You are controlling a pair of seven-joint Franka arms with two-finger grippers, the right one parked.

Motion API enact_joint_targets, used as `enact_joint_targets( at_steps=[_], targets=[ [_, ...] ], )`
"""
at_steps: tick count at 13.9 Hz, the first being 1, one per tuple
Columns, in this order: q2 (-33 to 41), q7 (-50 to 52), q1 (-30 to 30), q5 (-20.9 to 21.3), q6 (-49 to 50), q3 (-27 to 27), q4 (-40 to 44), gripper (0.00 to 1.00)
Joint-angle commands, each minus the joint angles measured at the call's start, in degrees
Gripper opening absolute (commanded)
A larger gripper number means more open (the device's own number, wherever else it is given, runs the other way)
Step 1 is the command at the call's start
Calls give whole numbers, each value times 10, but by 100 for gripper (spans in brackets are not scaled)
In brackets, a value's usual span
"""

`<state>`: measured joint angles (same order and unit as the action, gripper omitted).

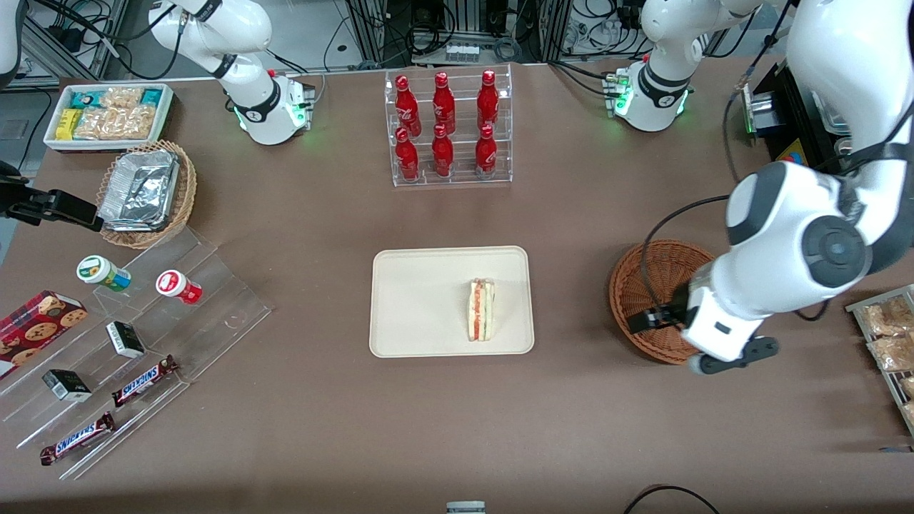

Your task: Place sandwich from basket to tray

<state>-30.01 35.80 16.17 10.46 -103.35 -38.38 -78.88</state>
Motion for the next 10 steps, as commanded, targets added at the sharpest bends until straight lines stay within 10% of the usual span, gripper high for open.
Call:
enact_joint_targets(
  at_steps=[1, 10],
  targets=[
    [28, -6, 6, -4, 17, 2, -8, 100],
    [117, -178, -105, -42, 118, 212, -4, 100]
  ],
)
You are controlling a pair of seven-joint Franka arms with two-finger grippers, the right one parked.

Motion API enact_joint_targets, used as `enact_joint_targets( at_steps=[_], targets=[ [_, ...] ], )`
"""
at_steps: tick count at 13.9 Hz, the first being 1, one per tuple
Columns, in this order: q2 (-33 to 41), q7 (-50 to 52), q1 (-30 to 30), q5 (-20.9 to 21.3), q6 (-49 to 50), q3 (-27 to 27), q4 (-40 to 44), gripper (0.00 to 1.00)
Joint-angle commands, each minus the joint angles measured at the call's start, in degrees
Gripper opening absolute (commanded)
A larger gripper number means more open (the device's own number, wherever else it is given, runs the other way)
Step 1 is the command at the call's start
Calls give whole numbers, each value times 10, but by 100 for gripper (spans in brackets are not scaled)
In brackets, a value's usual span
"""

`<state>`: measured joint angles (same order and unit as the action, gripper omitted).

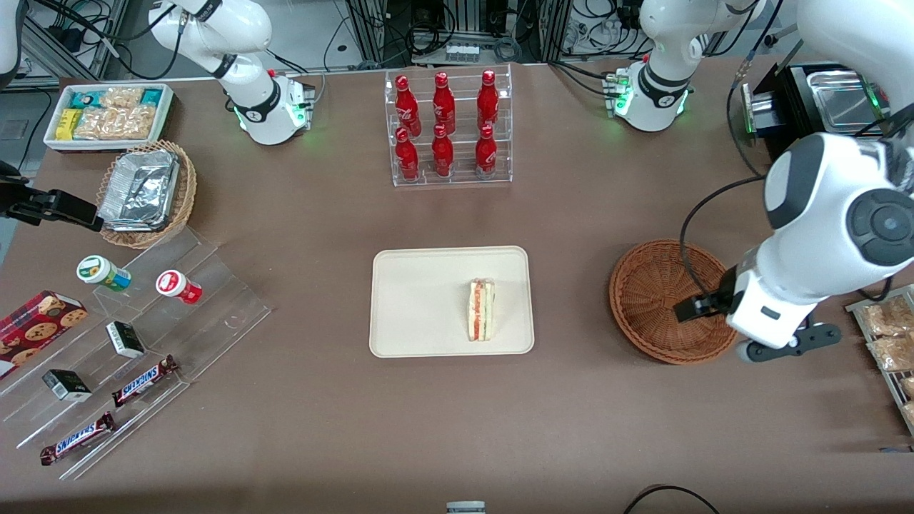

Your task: Place sandwich from basket to tray

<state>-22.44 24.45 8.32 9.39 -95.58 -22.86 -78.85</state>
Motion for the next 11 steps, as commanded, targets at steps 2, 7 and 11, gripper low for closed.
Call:
enact_joint_targets(
  at_steps=[2, 7, 11],
  targets=[
    [75, -121, -58, -85, 68, 136, -10, 100],
    [155, -157, -81, -87, 170, 195, -31, 100],
    [185, -160, -103, -81, 192, 242, -46, 100]
  ],
)
